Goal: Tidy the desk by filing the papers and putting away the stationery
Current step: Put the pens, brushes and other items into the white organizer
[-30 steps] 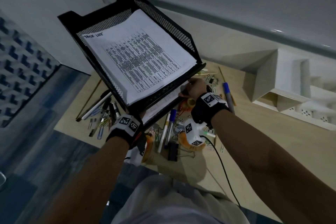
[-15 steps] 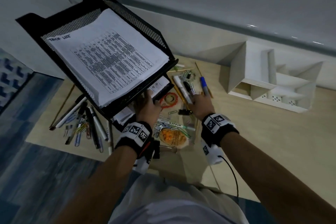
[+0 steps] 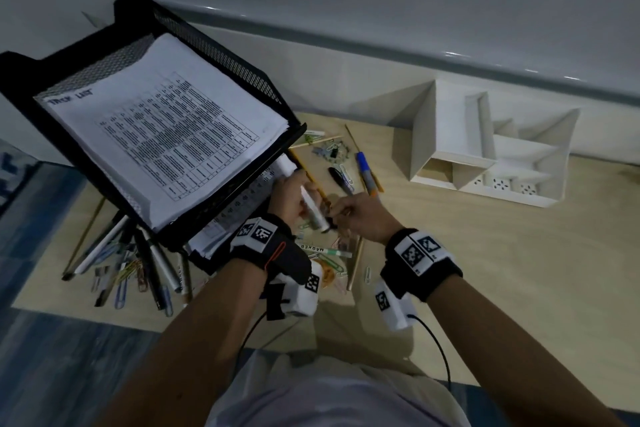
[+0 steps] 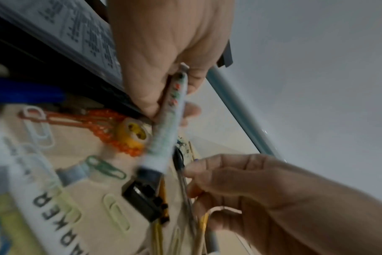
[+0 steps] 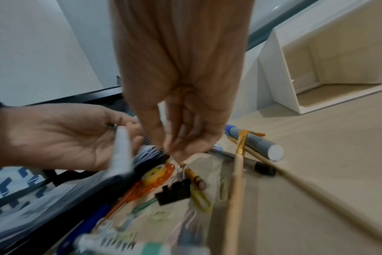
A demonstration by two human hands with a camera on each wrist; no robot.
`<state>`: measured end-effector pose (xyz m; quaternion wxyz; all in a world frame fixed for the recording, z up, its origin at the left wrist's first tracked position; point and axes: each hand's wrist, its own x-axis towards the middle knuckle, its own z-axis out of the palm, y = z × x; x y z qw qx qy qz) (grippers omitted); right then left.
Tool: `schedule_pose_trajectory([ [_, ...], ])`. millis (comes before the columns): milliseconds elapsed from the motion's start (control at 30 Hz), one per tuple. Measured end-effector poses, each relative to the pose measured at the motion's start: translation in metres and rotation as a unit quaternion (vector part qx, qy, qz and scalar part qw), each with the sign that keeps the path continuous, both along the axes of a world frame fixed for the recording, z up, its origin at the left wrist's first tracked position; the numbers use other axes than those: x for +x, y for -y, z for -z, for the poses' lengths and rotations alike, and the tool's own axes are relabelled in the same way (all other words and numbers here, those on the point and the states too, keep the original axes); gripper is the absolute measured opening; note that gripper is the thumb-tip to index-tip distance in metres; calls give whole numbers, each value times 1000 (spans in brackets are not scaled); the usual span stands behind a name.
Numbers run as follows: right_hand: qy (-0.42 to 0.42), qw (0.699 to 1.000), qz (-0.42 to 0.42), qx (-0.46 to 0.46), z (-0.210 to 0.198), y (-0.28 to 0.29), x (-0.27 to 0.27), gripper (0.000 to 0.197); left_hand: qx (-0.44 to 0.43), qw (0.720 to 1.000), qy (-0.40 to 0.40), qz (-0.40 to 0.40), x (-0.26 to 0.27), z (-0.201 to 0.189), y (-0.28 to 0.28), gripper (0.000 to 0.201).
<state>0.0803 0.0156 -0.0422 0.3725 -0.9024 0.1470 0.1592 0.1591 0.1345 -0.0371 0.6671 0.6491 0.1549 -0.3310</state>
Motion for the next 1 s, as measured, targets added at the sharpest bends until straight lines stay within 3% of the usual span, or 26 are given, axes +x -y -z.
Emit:
schedule_pose_trajectory([
  [100,7,987,91,-133,2,8,20,23,38,999,24,-12,8,-4,-3,35],
  [233,-96,961,39,-258,13,9,34,29,42,999,7,19,13,-4,-6,35],
  [367,-76,967,60,-236,16,13,27,24,5,999,-6,36,13,1,-7,31],
  [433,-23,980,107,-165,12,13,20,15,-30,998,-35,47,12,3,-2,17],
  [533,53,991,119,-9,10,7,12,16,-60,995,-59,58,9,4,10,23],
  [667,104,984,106,95,9,3,5,11,-54,994,-10,90,6,3,25,25],
  [767,75,979,188,33,10,20,10,21,-39,996,47,72,9,-1,31,22],
  [867,-24,959,268,-85,18,39,17,31,-9,994,86,65,13,-3,35,30],
  [1000,-68,960,224,-157,21,42,22,35,48,988,92,118,15,-6,39,19],
])
